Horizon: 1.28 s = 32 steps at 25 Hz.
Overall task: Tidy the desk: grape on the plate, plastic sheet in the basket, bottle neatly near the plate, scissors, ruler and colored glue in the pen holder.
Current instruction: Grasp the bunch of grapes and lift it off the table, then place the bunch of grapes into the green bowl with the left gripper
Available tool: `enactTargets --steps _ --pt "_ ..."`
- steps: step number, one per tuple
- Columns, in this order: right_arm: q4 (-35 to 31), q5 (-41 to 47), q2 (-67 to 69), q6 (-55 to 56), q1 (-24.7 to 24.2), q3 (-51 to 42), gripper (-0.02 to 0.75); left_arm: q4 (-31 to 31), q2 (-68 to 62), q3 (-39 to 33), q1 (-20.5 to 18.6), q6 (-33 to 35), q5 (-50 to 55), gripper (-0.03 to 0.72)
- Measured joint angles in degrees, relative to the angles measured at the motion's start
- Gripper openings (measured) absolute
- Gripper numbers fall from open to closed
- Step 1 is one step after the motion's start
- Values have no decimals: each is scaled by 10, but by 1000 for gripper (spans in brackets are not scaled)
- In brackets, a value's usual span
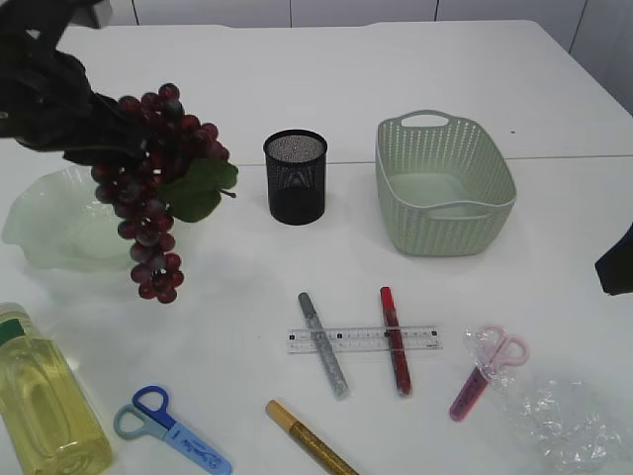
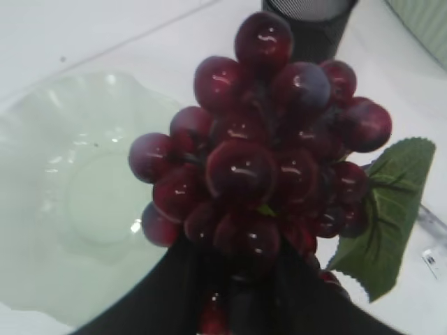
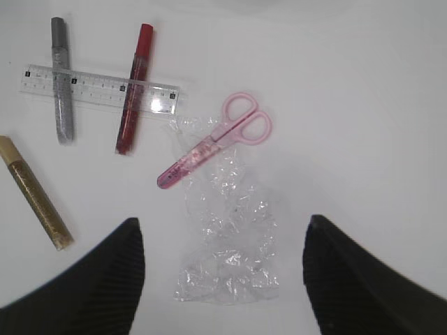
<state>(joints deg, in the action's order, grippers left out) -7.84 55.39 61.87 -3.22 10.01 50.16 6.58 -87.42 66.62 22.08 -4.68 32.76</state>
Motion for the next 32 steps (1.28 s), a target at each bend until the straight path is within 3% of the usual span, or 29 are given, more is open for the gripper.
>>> enactTargets --steps 10,16,20,26,32 --pt "0 -1 0 0 0 0 520 56 -50 80 -95 -54 -17 167" --pt "0 -3 0 0 0 0 520 75 -125 81 -114 -55 -25 190" --pt "0 -5 0 0 0 0 520 76 -162 81 -114 -56 -26 279" --pt "0 -5 0 -1 0 0 520 80 -166 81 -114 -56 -29 342" --pt "0 -5 0 -1 0 0 519 83 -166 86 -114 -65 -29 572"
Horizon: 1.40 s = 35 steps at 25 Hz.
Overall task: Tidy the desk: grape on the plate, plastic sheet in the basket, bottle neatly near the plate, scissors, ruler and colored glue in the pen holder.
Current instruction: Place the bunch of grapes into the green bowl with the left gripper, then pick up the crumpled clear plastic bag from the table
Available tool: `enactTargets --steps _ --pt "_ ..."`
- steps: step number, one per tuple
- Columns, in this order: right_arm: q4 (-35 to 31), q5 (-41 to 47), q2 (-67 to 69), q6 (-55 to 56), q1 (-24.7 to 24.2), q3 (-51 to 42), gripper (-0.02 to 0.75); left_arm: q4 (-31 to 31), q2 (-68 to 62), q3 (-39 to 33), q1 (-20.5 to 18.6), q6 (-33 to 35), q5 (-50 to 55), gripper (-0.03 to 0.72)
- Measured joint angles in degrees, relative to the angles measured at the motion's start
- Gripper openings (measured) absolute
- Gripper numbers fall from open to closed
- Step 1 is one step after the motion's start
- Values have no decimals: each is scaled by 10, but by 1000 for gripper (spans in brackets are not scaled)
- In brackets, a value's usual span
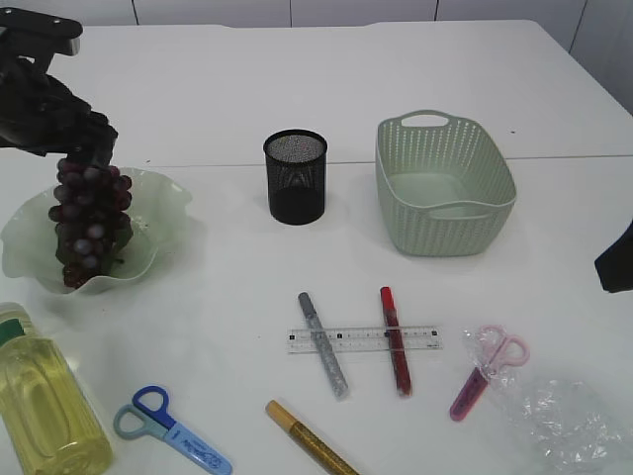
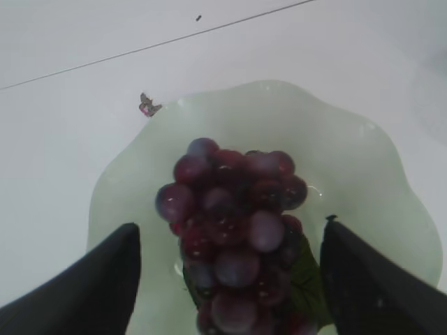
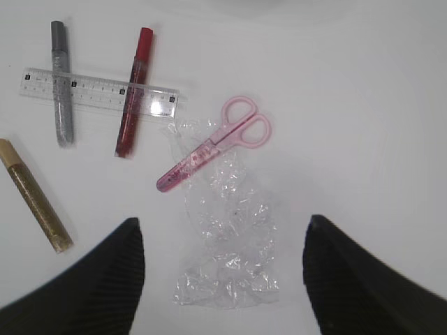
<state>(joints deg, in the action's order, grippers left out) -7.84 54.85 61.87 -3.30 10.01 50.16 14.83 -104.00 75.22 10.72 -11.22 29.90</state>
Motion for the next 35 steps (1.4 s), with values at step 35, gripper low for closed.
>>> enactTargets --steps 35 --pt "44 87 93 -3 62 0 520 -151 290 -174 0 73 329 489"
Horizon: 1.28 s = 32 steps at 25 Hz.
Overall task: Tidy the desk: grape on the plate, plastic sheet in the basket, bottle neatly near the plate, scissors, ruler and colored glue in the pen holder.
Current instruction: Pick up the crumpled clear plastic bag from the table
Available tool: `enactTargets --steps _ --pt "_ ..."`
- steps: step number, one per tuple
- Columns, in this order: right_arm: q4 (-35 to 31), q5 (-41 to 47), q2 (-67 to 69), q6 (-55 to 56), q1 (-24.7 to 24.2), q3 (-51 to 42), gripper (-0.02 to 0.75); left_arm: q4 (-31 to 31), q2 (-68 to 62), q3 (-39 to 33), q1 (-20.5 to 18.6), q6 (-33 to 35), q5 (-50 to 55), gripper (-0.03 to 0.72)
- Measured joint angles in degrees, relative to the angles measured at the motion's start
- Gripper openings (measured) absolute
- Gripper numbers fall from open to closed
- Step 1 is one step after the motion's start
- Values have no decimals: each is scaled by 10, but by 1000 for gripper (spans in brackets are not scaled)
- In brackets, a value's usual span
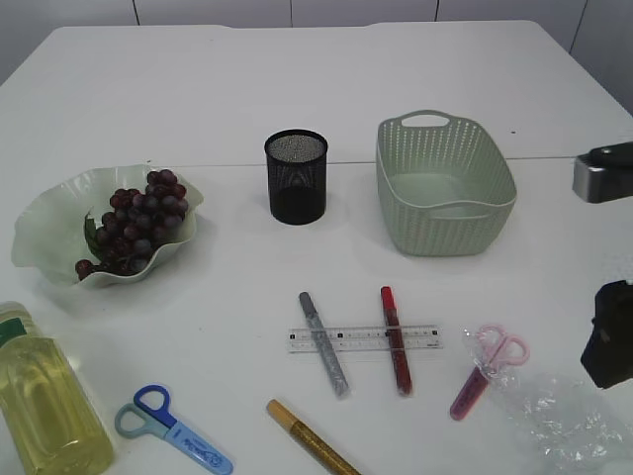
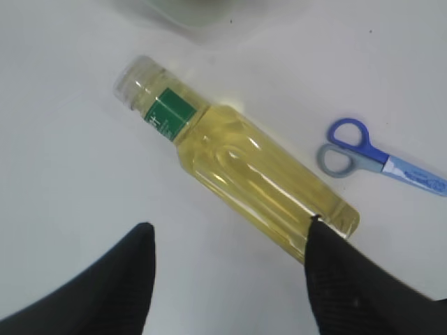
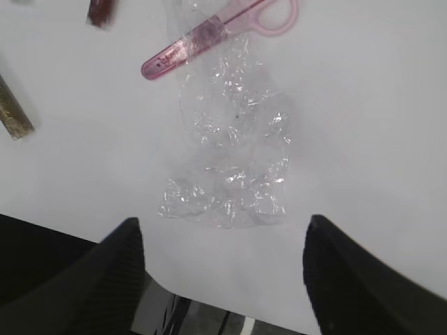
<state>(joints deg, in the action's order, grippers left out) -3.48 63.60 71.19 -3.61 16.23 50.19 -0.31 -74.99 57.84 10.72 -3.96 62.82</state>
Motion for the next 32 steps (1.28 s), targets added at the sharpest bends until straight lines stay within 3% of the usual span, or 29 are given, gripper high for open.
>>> enactTargets --steps 9,32 --pt "-10 -5 77 -41 0 1 659 -1 68 -37 0 0 -16 489" --pt "15 -47 251 -48 0 3 659 -1 69 -39 0 1 -43 488"
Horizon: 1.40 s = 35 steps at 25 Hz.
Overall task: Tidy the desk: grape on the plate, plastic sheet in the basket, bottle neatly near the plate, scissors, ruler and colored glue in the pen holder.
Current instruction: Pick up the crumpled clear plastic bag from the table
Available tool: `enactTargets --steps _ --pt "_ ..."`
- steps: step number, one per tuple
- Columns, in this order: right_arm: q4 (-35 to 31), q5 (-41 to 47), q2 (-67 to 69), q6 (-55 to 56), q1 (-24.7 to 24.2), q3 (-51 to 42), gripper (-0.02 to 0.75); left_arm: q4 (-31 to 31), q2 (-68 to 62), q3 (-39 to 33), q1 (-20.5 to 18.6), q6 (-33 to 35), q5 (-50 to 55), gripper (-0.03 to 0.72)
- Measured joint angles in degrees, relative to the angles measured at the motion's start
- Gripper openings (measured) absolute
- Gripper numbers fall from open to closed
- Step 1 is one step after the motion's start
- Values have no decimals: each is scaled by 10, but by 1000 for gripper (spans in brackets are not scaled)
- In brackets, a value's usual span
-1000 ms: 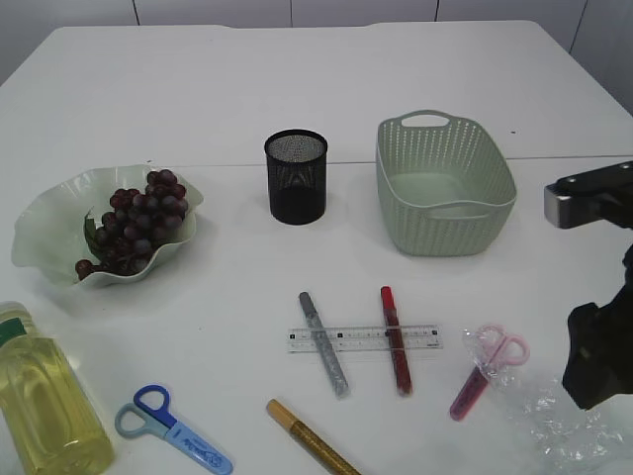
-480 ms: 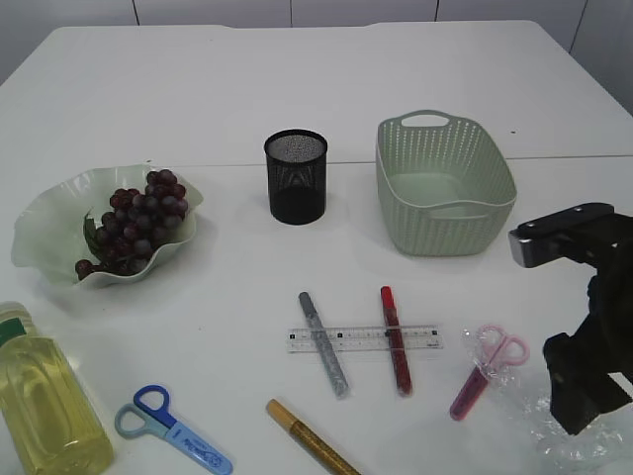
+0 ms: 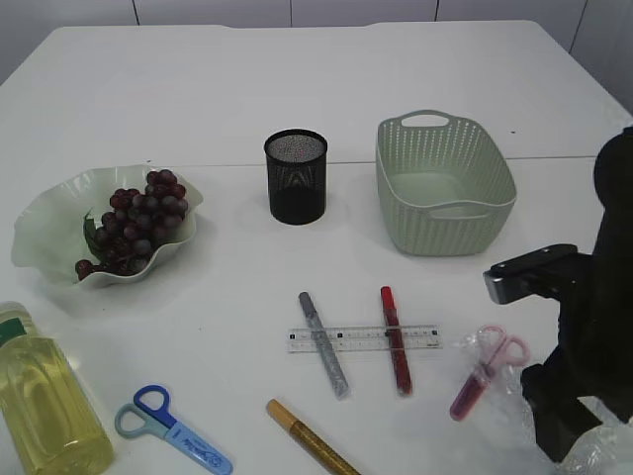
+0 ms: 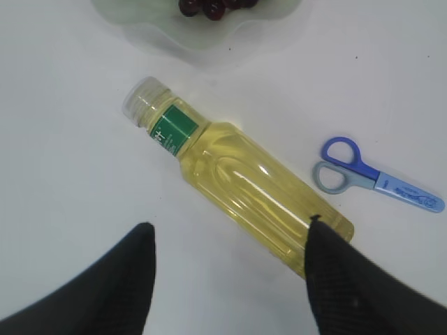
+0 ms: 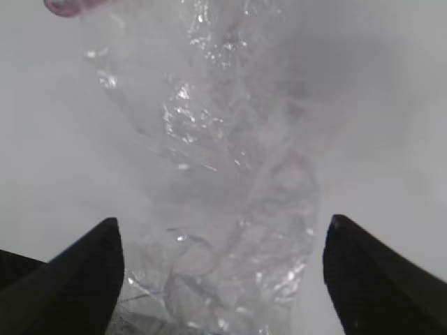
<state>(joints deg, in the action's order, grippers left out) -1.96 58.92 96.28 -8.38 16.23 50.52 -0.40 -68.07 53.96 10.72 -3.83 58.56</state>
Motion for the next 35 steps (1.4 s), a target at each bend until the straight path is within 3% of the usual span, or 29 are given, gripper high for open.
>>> enactTargets --steps 3,7,15,18,21,35 --pt "-1 -5 22 0 0 0 641 0 0 0 0 0 0 488" --pt "-3 -10 32 0 0 1 533 0 0 0 0 0 0 487" --pt "-4 -11 32 0 0 1 130 0 0 0 0 0 -10 487" --pt "-4 -11 32 0 0 1 18 0 0 0 0 0 -11 487" --pt "-4 -11 32 0 0 1 -15 0 0 0 0 0 -11 487" --pt "-5 1 -45 -1 0 1 -15 0 0 0 0 0 -12 486"
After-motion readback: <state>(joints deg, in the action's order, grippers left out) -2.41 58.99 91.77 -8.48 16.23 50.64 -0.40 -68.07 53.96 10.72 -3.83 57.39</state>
